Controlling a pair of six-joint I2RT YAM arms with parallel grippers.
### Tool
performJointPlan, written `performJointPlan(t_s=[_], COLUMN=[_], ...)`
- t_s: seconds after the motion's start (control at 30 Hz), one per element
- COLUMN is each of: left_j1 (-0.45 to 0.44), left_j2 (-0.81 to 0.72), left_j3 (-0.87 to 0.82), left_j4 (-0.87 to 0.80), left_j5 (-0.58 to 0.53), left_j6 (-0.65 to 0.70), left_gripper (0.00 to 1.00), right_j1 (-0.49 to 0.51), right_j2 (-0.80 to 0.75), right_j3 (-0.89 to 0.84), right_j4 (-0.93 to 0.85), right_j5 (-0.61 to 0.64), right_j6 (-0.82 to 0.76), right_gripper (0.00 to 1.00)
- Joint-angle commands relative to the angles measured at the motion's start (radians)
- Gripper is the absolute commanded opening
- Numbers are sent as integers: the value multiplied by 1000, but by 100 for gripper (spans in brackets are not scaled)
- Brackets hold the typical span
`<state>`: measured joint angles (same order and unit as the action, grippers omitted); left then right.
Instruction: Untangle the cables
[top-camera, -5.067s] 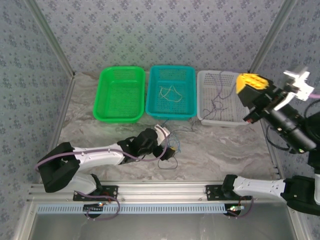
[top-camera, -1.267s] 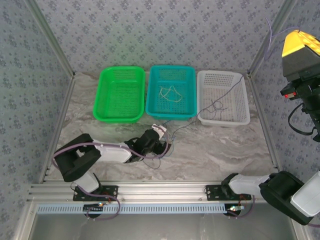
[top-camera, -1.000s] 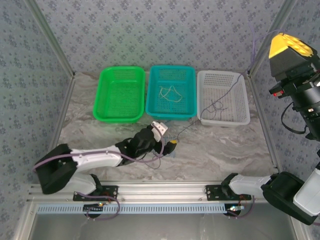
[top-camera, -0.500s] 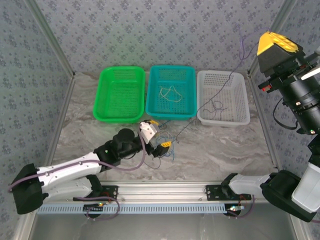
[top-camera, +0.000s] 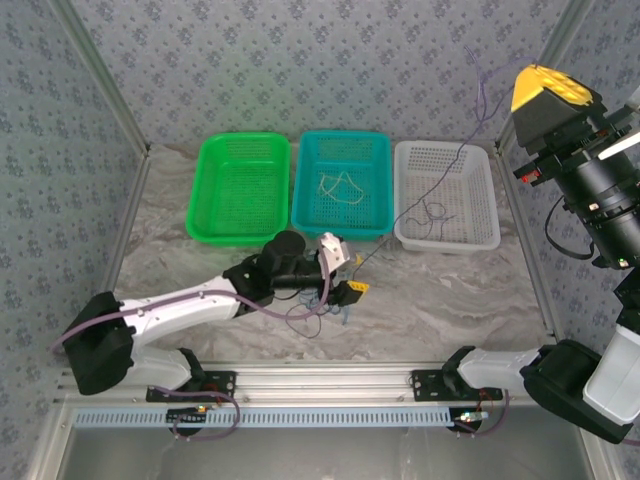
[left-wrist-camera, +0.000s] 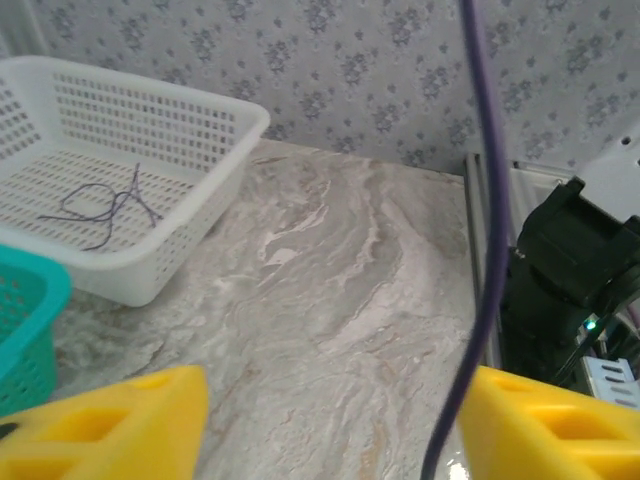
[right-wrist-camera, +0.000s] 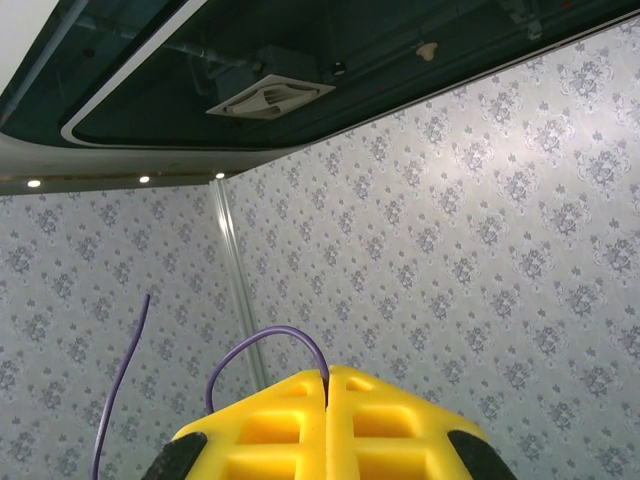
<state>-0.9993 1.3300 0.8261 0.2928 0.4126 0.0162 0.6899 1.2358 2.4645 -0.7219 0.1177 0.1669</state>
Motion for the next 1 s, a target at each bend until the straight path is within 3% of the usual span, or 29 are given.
performJointPlan(t_s=[0.0,0.03,0.13,0.4,0.63,0.83,0.97], left_j1=[4,5,7,21,28,49,58], left_j2=[15,17,5,27,70,133,163], left_j3=[94,111,165,449,612,786,851], left_j4=[-13,-25,-52,-226,-267,-332,-369], left_j5=[30,1,-51,-77,-226,-207,-197], left_j6=[5,8,38,90,185,226,240], left_gripper=[29,19,0,0,0,0,0], right_j1=[7,6,6,7,-3,-47,-128], right_j2=[-7,-9,-22,-100,-163,-168,-202], right_j3=[10,10,-13,-202,-370,-452,-572], right_j4=[-6,-16,-42,-62,-52,-101,-97], right_j5=[26,33,63,186,248,270,223], right_j6=[-10,-17,-38,-146,-186,-223,-192], right_gripper=[0,0,0,0,0,0,0])
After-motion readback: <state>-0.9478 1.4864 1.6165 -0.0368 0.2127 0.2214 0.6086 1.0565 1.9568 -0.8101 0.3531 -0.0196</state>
